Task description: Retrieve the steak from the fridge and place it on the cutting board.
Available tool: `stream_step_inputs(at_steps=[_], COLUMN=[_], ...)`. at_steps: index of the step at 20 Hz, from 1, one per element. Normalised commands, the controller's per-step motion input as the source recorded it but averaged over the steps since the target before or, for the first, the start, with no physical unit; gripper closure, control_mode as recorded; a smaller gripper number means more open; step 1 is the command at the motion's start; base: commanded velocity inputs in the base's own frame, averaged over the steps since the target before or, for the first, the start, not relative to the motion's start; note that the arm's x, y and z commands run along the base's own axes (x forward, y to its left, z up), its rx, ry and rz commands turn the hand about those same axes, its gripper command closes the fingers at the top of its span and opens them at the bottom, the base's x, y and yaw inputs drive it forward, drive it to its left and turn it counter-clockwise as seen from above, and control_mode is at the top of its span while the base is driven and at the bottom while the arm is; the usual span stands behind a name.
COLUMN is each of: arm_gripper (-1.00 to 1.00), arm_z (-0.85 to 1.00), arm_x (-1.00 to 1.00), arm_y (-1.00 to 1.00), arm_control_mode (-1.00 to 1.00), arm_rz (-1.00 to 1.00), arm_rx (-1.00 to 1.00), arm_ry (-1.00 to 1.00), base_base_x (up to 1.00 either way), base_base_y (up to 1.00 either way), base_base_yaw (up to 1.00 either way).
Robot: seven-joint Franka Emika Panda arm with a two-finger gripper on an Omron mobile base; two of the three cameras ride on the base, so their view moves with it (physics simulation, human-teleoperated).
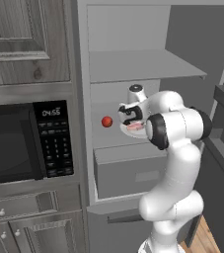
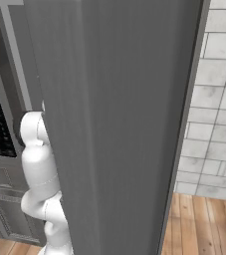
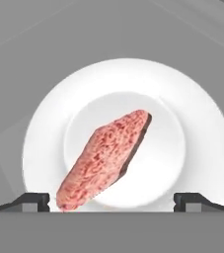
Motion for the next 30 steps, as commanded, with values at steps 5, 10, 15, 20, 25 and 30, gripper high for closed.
stream_step_inputs(at_steps=[5, 10, 15, 20, 25, 30], arm_gripper=[-1.00, -1.00, -1.00, -1.00, -1.00, -1.00], arm_z=[-0.16, -0.25, -0.32, -0.28, -0.27, -0.29], arm_x=[0.36, 0.01, 0.00, 0.03, 0.02, 0.00], arm_y=[-0.07, -0.21, -0.11, -0.01, -0.02, 0.00], arm_control_mode=[-1.00, -1.00, -1.00, -1.00, -1.00, -1.00], arm_rz=[0.00, 0.00, 0.00, 0.00, 0.00, 0.00], arm_rx=[0.00, 0.00, 0.00, 0.00, 0.00, 0.00], arm_ry=[0.01, 0.07, 0.04, 0.00, 0.03, 0.02], base_base_x=[0.00, 0.00, 0.00, 0.00, 0.00, 0.00], base_base_y=[0.00, 0.00, 0.00, 0.00, 0.00, 0.00], base_base_yaw=[0.00, 0.00, 0.00, 0.00, 0.00, 0.00])
